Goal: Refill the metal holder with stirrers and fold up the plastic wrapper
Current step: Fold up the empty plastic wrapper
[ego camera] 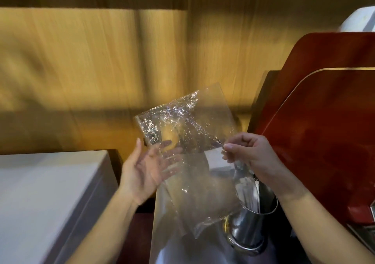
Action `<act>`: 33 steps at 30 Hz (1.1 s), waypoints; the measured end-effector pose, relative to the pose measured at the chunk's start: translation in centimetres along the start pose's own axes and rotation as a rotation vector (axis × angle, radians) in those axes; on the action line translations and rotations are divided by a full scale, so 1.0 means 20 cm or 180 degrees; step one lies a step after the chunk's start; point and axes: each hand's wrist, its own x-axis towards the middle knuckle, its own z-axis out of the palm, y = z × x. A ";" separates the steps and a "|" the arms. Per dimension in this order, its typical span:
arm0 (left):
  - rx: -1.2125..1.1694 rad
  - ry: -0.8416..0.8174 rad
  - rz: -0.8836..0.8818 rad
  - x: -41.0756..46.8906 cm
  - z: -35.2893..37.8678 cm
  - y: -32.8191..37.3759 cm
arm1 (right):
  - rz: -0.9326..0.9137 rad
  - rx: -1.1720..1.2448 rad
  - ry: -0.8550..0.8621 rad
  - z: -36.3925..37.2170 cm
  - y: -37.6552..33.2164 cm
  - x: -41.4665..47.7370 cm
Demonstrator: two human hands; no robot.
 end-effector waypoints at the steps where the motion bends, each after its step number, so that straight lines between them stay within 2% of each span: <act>1: 0.0018 0.0011 -0.0106 0.00 0.02 -0.04 | 0.0013 0.0057 0.0081 0.01 0.01 0.00; 5: 0.0404 0.0038 -0.0148 0.00 0.09 -0.13 | 0.0111 0.0305 0.0400 0.03 0.05 -0.01; 10: 0.1317 0.0984 -0.0116 0.00 0.10 -0.15 | 0.0209 0.0353 0.0590 0.03 0.10 -0.05; 14: 0.1407 0.0854 0.0019 0.00 0.08 -0.14 | 0.0293 0.0408 0.0615 0.04 0.13 -0.06; 21: 0.1723 0.0880 0.0173 -0.04 0.02 -0.06 | 0.0323 -0.0032 -0.0098 -0.03 0.13 -0.09; 28: 0.2176 0.0911 0.0419 -0.04 0.01 0.00 | 0.0439 0.0006 -0.0276 -0.06 0.14 -0.10; 33: 0.2370 0.0703 0.0497 -0.04 0.03 0.02 | 0.0514 0.0199 -0.0200 -0.06 0.17 -0.09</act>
